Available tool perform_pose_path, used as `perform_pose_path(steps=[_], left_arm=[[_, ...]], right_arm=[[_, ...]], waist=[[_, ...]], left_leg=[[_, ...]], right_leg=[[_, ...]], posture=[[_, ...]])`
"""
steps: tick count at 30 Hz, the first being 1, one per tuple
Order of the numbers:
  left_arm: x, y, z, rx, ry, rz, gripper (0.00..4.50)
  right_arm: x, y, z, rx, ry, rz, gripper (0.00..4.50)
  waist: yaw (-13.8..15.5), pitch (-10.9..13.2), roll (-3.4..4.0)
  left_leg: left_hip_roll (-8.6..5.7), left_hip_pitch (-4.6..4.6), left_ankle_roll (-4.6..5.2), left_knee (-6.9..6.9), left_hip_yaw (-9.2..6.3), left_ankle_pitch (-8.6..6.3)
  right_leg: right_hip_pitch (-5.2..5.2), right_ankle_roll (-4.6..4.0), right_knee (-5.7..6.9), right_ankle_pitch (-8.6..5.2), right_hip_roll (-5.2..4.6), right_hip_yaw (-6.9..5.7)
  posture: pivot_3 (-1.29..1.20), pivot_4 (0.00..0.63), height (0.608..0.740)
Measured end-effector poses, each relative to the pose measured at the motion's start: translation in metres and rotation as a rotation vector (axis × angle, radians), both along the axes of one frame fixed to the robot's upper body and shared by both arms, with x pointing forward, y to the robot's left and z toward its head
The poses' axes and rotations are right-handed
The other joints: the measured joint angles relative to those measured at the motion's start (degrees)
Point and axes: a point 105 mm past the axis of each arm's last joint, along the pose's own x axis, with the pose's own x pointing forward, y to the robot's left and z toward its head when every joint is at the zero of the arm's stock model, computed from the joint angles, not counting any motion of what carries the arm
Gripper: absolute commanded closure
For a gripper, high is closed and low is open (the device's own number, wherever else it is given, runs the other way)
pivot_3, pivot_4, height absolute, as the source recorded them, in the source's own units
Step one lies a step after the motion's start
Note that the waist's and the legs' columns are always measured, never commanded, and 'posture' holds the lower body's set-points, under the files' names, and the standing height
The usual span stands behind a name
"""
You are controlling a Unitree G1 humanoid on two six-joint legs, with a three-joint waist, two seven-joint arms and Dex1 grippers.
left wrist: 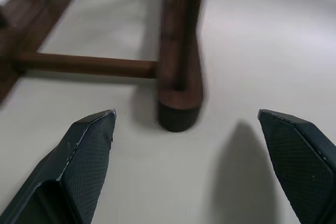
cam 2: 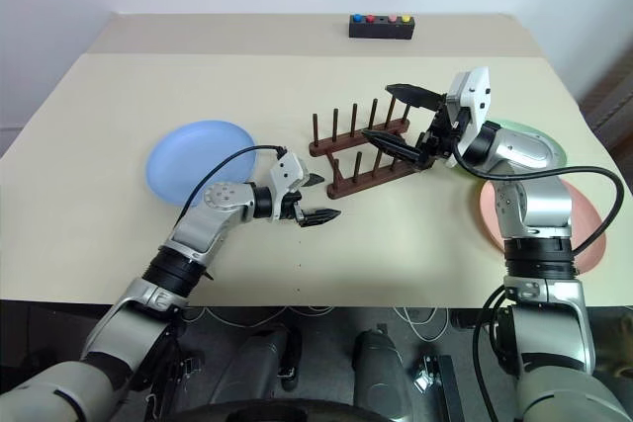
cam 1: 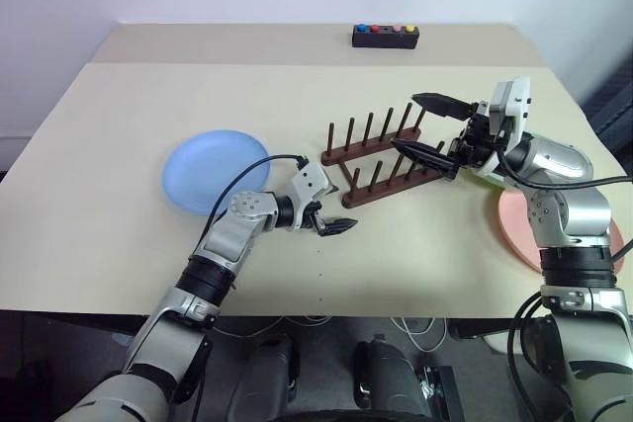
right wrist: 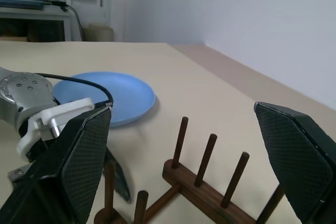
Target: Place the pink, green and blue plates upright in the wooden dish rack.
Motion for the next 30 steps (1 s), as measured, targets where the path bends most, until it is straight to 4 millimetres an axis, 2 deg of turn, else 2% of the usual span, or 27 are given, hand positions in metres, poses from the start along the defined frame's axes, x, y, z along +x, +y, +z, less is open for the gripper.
perform_pose_path(steps=[1, 4, 10, 17, 24, 30], left_arm=[[0.002, -0.002, 0.0, -0.002, -0.003, 0.009, 0.05], [0.004, -0.005, 0.0, -0.011, -0.01, 0.028, 0.82], [0.005, -0.005, -0.001, -0.019, 0.009, 0.039, 3.67], [0.005, -0.003, 0.001, -0.028, 0.018, 0.035, 3.72], [0.007, 0.0, 0.002, -0.026, 0.015, 0.044, 3.72], [0.006, -0.002, 0.002, -0.032, 0.013, 0.045, 3.72]], right_arm=[[0.0, 0.0, 0.0, -0.001, 0.0, -0.003, 0.0], [0.0, -0.002, 0.001, -0.004, -0.002, -0.009, 0.0], [-0.001, -0.003, 0.0, -0.004, -0.003, -0.014, 0.0], [-0.004, -0.01, -0.011, -0.019, 0.028, -0.03, 0.0], [-0.019, -0.052, -0.025, -0.196, 0.121, -0.066, 0.0], [-0.036, -0.061, -0.04, -0.222, 0.256, 0.004, 0.0]], waist=[[0.0, 0.0, 0.0], [0.0, 0.0, 0.0], [0.0, 0.0, 0.0], [0.0, 0.0, -0.01], [0.0, 0.0, -0.01], [0.1, 0.0, -0.01]], left_leg=[[0.0, 0.0, 0.0, 0.0, 0.0, 0.0], [0.0, 0.0, 0.0, 0.0, 0.0, 0.0], [0.0, 0.0, 0.01, 0.0, 0.0, -0.01], [-0.01, 0.0, 0.01, 0.0, 0.0, -0.01], [0.0, 0.01, 0.03, 0.0, 0.01, -0.02], [0.01, -0.01, 0.05, 0.02, 0.01, -0.03]], right_leg=[[0.0, 0.0, 0.0, 0.0, 0.0, 0.0], [-0.01, 0.0, 0.0, 0.0, 0.0, 0.0], [0.01, 0.0, -0.01, 0.0, 0.0, 0.0], [0.01, 0.0, -0.01, 0.0, -0.01, 0.0], [0.02, 0.01, -0.03, 0.0, -0.01, 0.0], [0.02, 0.0, -0.06, 0.0, -0.04, 0.0]], posture=[[0.0, 0.15, 0.735], [0.0, 0.15, 0.735], [0.0, 0.15, 0.735], [0.0, 0.15, 0.735], [0.0, 0.15, 0.735], [0.0, 0.15, 0.735]])
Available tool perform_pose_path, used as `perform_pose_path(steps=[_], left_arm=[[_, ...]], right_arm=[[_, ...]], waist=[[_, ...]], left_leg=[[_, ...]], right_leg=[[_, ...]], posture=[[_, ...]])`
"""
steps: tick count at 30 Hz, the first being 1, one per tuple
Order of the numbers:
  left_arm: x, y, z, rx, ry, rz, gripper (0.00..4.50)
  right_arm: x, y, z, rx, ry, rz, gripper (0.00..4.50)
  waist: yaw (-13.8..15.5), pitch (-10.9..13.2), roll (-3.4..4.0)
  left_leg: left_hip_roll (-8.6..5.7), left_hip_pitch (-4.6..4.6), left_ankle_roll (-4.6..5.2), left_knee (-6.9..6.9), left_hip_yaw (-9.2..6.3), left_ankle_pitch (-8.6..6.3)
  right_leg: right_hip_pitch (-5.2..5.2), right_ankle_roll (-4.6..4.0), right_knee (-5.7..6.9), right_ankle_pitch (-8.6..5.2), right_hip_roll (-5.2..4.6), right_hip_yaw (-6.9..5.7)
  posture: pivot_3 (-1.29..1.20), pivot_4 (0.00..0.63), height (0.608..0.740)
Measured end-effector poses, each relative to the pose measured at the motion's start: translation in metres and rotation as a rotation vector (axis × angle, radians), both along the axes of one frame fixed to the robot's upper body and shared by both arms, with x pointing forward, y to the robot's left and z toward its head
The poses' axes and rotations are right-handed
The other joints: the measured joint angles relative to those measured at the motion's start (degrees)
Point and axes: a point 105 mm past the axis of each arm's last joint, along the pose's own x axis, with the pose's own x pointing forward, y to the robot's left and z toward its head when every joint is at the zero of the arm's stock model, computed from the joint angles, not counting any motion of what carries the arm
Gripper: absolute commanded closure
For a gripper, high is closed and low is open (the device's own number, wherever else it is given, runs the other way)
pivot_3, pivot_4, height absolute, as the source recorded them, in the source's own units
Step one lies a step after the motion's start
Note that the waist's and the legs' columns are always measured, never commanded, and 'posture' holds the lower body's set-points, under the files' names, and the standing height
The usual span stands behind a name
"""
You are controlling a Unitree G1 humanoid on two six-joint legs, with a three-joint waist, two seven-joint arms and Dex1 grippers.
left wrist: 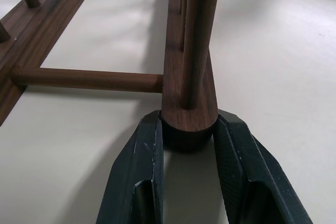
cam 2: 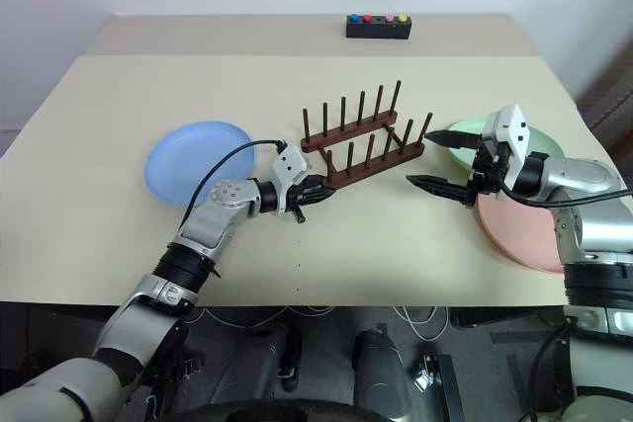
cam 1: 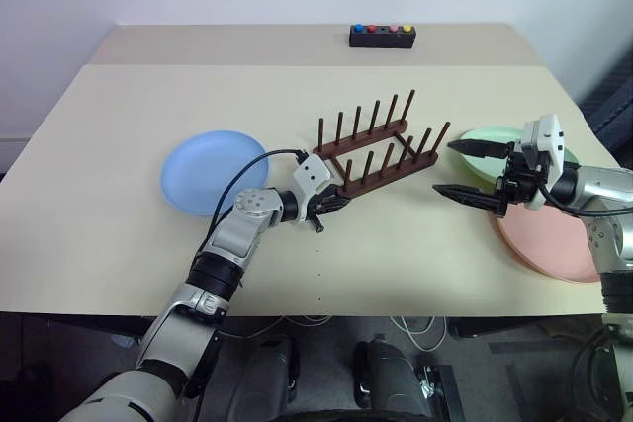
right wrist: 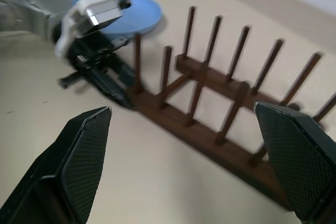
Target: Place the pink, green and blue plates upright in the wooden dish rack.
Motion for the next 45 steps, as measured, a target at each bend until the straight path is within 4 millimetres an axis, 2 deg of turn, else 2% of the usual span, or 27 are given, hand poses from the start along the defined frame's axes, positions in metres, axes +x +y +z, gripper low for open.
perform_pose_path(steps=[4, 8, 11, 16, 18, 24, 29, 41, 43, 45], left_arm=[[-0.004, 0.001, 0.003, -0.001, 0.006, -0.025, 3.72], [-0.006, 0.006, 0.002, 0.012, -0.014, -0.054, 3.72], [-0.008, 0.018, 0.004, 0.041, -0.029, -0.104, 3.72], [-0.009, 0.043, 0.011, 0.085, -0.043, -0.186, 3.72], [-0.01, 0.047, 0.014, 0.091, -0.06, -0.229, 3.72], [-0.016, 0.043, 0.022, 0.034, -0.081, -0.352, 3.72], [-0.02, 0.034, 0.02, 0.007, -0.061, -0.432, 3.72], [-0.013, 0.031, 0.003, 0.044, -0.019, -0.405, 3.72], [-0.013, 0.03, 0.001, 0.033, 0.029, -0.39, 2.66], [-0.011, 0.028, 0.0, 0.026, 0.051, -0.373, 1.89]], right_arm=[[-0.008, -0.001, 0.006, 0.022, 0.03, 0.026, 0.0], [-0.009, -0.001, 0.004, 0.027, 0.046, 0.021, 0.0], [-0.012, -0.005, 0.0, 0.013, 0.063, 0.014, 0.0], [-0.025, -0.026, -0.003, -0.076, 0.107, 0.004, 0.0], [-0.029, -0.032, -0.003, -0.089, 0.111, -0.004, 0.0], [-0.038, -0.04, -0.009, -0.079, 0.142, -0.025, 0.0], [-0.039, -0.038, -0.002, -0.06, 0.125, -0.029, 0.0], [-0.042, -0.033, -0.003, -0.064, 0.116, -0.039, 0.0], [-0.041, -0.033, -0.003, -0.064, 0.108, -0.044, 0.0], [-0.04, -0.032, -0.003, -0.059, 0.104, -0.045, 0.0]], waist=[[0.0, 0.0, 0.0], [0.0, 0.0, -0.01], [0.0, 0.0, -0.01], [0.1, 0.0, -0.01], [0.1, 0.0, -0.01], [0.1, 0.0, -0.02], [0.0, 0.0, -0.03], [0.0, 0.0, -0.05], [0.0, 0.0, -0.06], [0.1, 0.0, -0.06]], left_leg=[[-0.02, 0.0, 0.02, 0.0, 0.01, -0.02], [-0.03, -0.02, 0.02, 0.0, 0.01, -0.02], [-0.03, -0.03, 0.02, 0.0, 0.01, -0.02], [-0.07, -0.05, 0.04, 0.0, 0.03, -0.04], [-0.07, -0.05, 0.05, 0.0, 0.03, -0.04], [-0.07, -0.05, 0.06, 0.0, 0.06, -0.05], [-0.06, -0.04, 0.06, 0.02, 0.06, -0.05], [-0.07, -0.05, 0.09, 0.03, 0.08, -0.07], [-0.07, -0.05, 0.1, 0.03, 0.07, -0.07], [-0.07, -0.05, 0.1, 0.04, 0.07, -0.07]], right_leg=[[0.0, 0.01, -0.03, 0.0, -0.05, 0.0], [-0.02, 0.01, -0.03, 0.0, -0.07, 0.0], [-0.04, 0.01, -0.03, 0.0, -0.08, -0.01], [-0.05, 0.0, -0.06, 0.0, -0.12, -0.01], [-0.05, 0.01, -0.07, 0.0, -0.13, -0.02], [-0.04, 0.02, -0.07, 0.01, -0.16, -0.02], [-0.04, 0.02, -0.05, 0.01, -0.15, -0.02], [-0.03, 0.06, -0.06, 0.03, -0.16, -0.03], [-0.03, 0.07, -0.06, 0.03, -0.15, -0.03], [-0.02, 0.07, -0.06, 0.03, -0.15, -0.03]], posture=[[0.0, 0.15, 0.735], [0.0, 0.15, 0.735], [0.0, 0.15, 0.735], [0.0, 0.15, 0.735], [0.0, 0.15, 0.735], [0.0, 0.15, 0.735], [0.0, 0.15, 0.735], [0.0, 0.15, 0.735], [0.0, 0.15, 0.735], [0.0, 0.15, 0.735]])
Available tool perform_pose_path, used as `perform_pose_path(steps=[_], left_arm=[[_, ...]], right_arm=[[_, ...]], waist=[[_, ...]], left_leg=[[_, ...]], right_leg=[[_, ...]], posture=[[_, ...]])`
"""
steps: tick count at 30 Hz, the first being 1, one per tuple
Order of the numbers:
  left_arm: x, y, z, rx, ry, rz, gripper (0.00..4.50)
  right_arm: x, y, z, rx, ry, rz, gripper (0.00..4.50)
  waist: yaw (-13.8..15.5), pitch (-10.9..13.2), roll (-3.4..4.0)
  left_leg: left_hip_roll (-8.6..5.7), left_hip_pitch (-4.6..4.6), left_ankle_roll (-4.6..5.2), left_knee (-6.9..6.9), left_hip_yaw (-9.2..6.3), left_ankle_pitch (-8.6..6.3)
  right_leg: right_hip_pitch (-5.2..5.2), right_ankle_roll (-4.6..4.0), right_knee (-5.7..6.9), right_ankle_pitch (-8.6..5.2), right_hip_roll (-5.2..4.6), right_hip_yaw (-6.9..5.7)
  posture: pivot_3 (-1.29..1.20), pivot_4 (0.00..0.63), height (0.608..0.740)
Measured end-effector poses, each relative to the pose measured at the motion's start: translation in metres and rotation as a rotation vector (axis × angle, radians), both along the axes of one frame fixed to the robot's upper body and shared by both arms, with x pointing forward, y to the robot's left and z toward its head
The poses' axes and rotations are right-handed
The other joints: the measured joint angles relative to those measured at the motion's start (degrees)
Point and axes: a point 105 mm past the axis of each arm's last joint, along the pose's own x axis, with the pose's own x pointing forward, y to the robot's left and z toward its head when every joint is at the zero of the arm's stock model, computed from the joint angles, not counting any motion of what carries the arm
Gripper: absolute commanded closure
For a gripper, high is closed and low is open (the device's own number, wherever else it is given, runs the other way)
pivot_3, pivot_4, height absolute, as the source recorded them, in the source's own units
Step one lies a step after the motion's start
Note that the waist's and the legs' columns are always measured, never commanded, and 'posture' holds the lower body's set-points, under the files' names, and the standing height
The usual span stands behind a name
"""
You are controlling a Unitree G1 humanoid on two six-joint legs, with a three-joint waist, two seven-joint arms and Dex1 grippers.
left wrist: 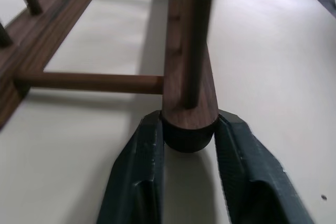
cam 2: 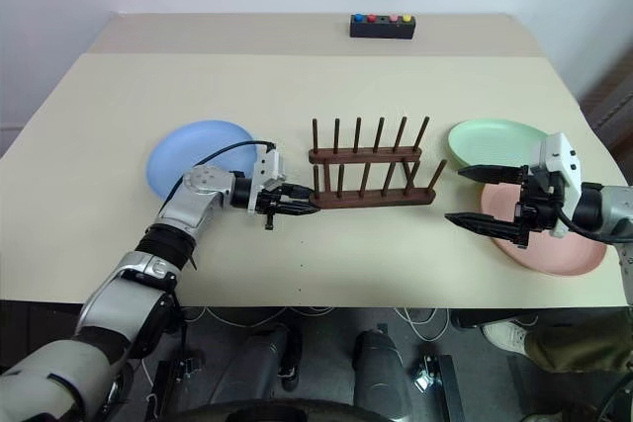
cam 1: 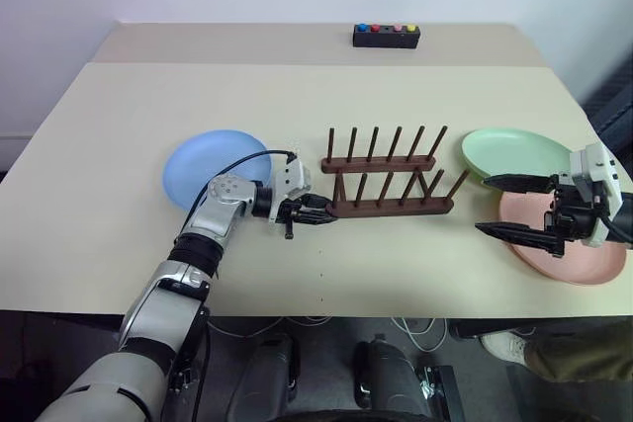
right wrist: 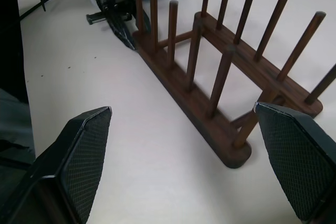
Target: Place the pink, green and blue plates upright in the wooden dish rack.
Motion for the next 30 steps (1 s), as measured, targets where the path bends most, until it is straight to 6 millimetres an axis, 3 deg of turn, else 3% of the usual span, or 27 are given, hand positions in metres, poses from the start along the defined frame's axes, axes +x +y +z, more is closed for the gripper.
perform_pose_path(steps=[2, 4, 8, 14, 18, 19, 21, 22, 28, 29, 30], left_arm=[[0.001, -0.002, 0.0, -0.003, -0.008, 0.013, 0.79], [0.003, -0.002, 0.0, -0.004, -0.011, 0.025, 0.02], [0.004, 0.003, 0.011, -0.021, -0.005, 0.037, 0.02], [-0.015, 0.027, 0.069, -0.083, 0.008, 0.008, 0.02], [-0.034, 0.041, 0.085, -0.036, 0.05, 0.054, 0.02], [-0.039, 0.042, 0.085, -0.037, 0.061, 0.055, 0.26], [-0.051, 0.044, 0.083, -0.043, 0.1, 0.056, 0.79], [-0.058, 0.044, 0.083, -0.053, 0.141, 0.054, 1.26], [-0.084, 0.034, 0.092, -0.152, 0.192, 0.029, 4.35], [-0.083, 0.029, 0.089, -0.172, 0.193, 0.049, 4.5], [-0.08, 0.024, 0.086, -0.19, 0.193, 0.069, 4.5]], right_arm=[[0.001, 0.002, -0.001, 0.008, -0.002, 0.002, 0.0], [0.0, 0.005, -0.001, 0.013, 0.001, 0.009, 0.0], [0.003, 0.007, 0.002, 0.031, 0.0, 0.01, 0.0], [0.006, 0.016, 0.002, 0.058, -0.006, 0.032, 0.0], [0.007, 0.042, -0.01, 0.134, -0.001, 0.07, 0.0], [0.007, 0.048, -0.014, 0.154, 0.009, 0.078, 0.0], [0.007, 0.054, -0.018, 0.181, 0.026, 0.079, 0.58], [0.007, 0.055, -0.018, 0.191, 0.032, 0.078, 0.91], [0.001, 0.049, -0.016, 0.201, 0.066, 0.085, 3.94], [0.001, 0.049, -0.016, 0.2, 0.067, 0.088, 4.45], [0.0, 0.049, -0.017, 0.199, 0.07, 0.089, 4.49]], waist=[[0.0, 0.0, -0.01], [0.0, 0.0, -0.01], [-0.1, 0.0, -0.02], [-0.2, 0.0, -0.03], [-0.2, 0.0, -0.02], [-0.1, 0.0, -0.02], [-0.1, 0.0, -0.01], [0.0, 0.0, -0.01], [0.0, 0.0, -0.01], [0.0, 0.0, -0.02], [0.0, 0.0, -0.02]], left_leg=[[0.0, 0.0, 0.0, 0.01, 0.0, 0.0], [0.0, 0.0, 0.0, 0.01, 0.0, 0.0], [0.01, 0.0, 0.0, 0.01, 0.0, 0.0], [0.03, 0.01, 0.0, 0.01, -0.01, 0.0], [0.03, 0.02, -0.01, 0.0, -0.05, 0.0], [0.03, 0.02, -0.01, 0.0, -0.04, 0.0], [0.02, 0.01, 0.0, 0.0, -0.04, 0.0], [0.02, 0.0, 0.0, 0.01, -0.05, 0.0], [0.02, 0.02, 0.0, 0.01, -0.07, 0.0], [0.01, 0.04, 0.0, 0.01, -0.07, 0.0], [0.01, 0.05, 0.0, 0.01, -0.07, 0.0]], right_leg=[[0.0, 0.01, 0.0, 0.0, 0.0, 0.0], [0.0, 0.01, 0.01, 0.0, 0.0, 0.0], [-0.01, 0.01, 0.03, 0.01, 0.0, 0.0], [0.01, 0.0, 0.01, 0.0, 0.01, 0.03], [0.02, 0.0, 0.01, 0.0, 0.02, 0.04], [0.02, 0.0, 0.01, 0.0, 0.01, 0.04], [0.01, 0.0, -0.01, 0.0, 0.01, 0.05], [0.02, -0.01, -0.02, 0.0, 0.0, 0.05], [0.05, -0.02, -0.03, -0.01, 0.0, 0.05], [0.08, -0.01, -0.04, -0.01, 0.01, 0.06], [0.1, -0.01, -0.04, -0.01, 0.01, 0.06]], posture=[[0.0, 0.15, 0.735], [0.0, 0.15, 0.735], [0.0, 0.15, 0.735], [0.0, 0.15, 0.735], [0.0, 0.15, 0.735], [0.0, 0.15, 0.735], [0.0, 0.15, 0.735], [0.0, 0.15, 0.735], [0.0, 0.15, 0.735], [0.0, 0.15, 0.735], [0.0, 0.15, 0.735]])
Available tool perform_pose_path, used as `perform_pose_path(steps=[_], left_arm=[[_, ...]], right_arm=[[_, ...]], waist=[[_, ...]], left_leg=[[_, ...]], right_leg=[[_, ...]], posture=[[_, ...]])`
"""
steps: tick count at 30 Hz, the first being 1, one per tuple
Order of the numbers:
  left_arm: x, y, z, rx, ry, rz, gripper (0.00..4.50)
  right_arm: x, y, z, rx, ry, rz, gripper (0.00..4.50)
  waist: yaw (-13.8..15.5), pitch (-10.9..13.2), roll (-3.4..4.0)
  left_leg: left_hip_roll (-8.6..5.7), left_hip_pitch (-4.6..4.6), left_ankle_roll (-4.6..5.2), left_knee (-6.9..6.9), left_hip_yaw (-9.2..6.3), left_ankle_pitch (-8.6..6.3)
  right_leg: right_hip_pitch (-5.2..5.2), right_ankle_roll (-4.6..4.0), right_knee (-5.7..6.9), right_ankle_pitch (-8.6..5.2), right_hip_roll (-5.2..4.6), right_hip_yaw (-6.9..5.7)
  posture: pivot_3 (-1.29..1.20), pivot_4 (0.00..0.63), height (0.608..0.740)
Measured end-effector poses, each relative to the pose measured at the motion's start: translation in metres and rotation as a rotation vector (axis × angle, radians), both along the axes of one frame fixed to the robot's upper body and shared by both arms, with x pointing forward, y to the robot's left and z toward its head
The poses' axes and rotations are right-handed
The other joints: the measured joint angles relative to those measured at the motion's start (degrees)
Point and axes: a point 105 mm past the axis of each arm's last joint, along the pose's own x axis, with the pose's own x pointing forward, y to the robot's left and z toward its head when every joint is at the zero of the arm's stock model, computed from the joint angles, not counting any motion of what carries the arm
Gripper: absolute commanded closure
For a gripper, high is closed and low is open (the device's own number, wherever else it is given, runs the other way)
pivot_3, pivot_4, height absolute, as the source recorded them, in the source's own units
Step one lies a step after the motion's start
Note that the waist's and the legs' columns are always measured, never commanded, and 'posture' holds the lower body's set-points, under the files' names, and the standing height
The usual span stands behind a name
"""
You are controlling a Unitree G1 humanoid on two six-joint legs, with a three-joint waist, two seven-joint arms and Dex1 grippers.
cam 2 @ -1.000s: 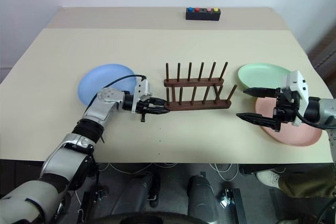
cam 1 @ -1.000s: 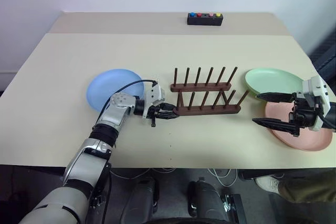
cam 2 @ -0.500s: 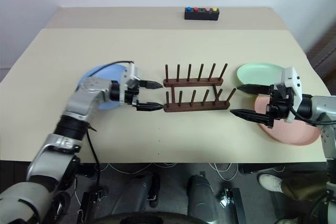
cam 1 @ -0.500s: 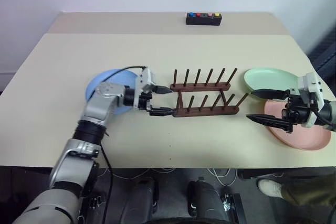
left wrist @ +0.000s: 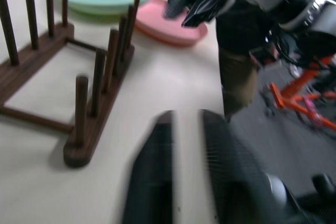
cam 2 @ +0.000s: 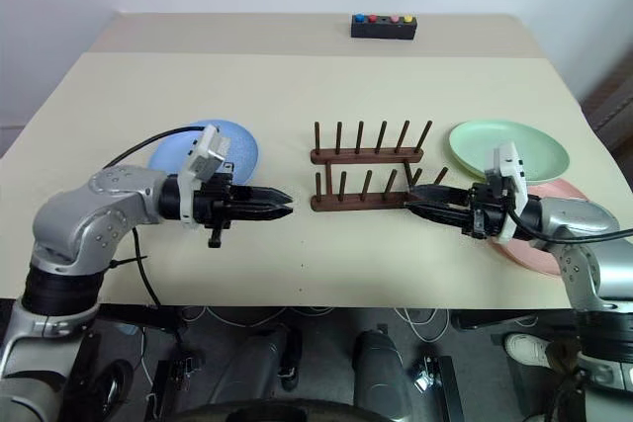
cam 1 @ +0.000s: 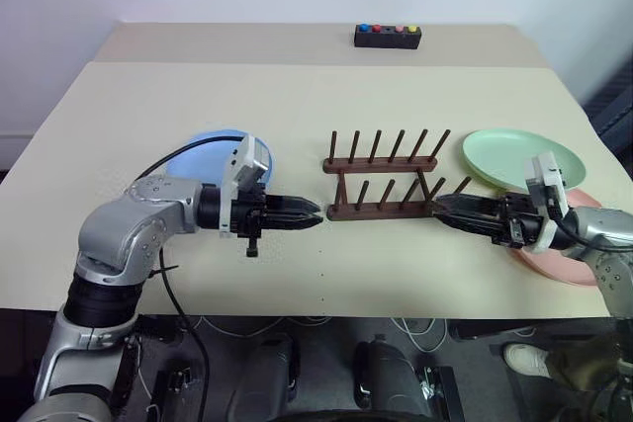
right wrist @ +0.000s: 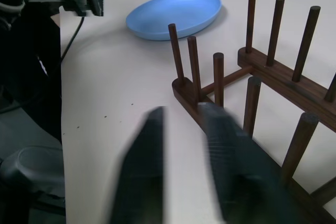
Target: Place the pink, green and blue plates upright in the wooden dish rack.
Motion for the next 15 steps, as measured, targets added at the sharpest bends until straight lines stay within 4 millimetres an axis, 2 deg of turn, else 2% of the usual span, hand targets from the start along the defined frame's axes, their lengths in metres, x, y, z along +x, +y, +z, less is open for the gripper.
perform_pose_path(steps=[3, 6, 8, 11, 15], left_arm=[[0.011, -0.02, -0.021, -0.018, 0.005, 0.074, 4.5], [0.013, -0.032, -0.044, 0.022, 0.015, 0.104, 4.5], [0.021, -0.038, -0.061, 0.084, -0.013, 0.152, 4.5], [0.031, -0.043, -0.085, 0.149, -0.017, 0.209, 4.5], [0.043, -0.052, -0.087, 0.192, -0.09, 0.228, 4.5]], right_arm=[[-0.001, 0.002, -0.011, -0.041, 0.008, 0.006, 4.49], [-0.003, 0.002, -0.034, -0.147, 0.018, 0.008, 4.49], [-0.002, 0.002, -0.046, -0.172, 0.032, -0.003, 4.49], [0.005, 0.004, -0.052, -0.211, 0.0, -0.015, 4.49], [0.016, 0.007, -0.062, -0.269, -0.048, -0.037, 4.49]], waist=[[0.0, 0.0, -0.01], [0.0, 0.0, -0.01], [0.0, 0.0, 0.01], [-0.1, 0.0, 0.01], [0.0, 0.0, 0.0]], left_leg=[[-0.02, 0.0, 0.0, 0.0, 0.01, 0.0], [-0.02, 0.0, 0.0, -0.01, 0.02, 0.0], [-0.02, 0.01, 0.0, 0.01, 0.05, 0.0], [-0.01, 0.0, 0.0, 0.02, 0.06, 0.0], [-0.02, -0.01, 0.0, 0.02, 0.06, 0.0]], right_leg=[[0.01, 0.0, -0.02, 0.0, 0.01, 0.0], [-0.02, 0.0, -0.01, 0.0, 0.02, -0.01], [-0.02, 0.0, 0.0, 0.0, 0.02, 0.01], [-0.05, 0.0, 0.01, 0.0, 0.03, 0.03], [-0.05, 0.0, -0.01, 0.0, 0.03, 0.03]], posture=[[0.0, 0.15, 0.735], [0.0, 0.15, 0.735], [0.0, 0.15, 0.735], [0.0, 0.15, 0.735], [0.0, 0.15, 0.735]])
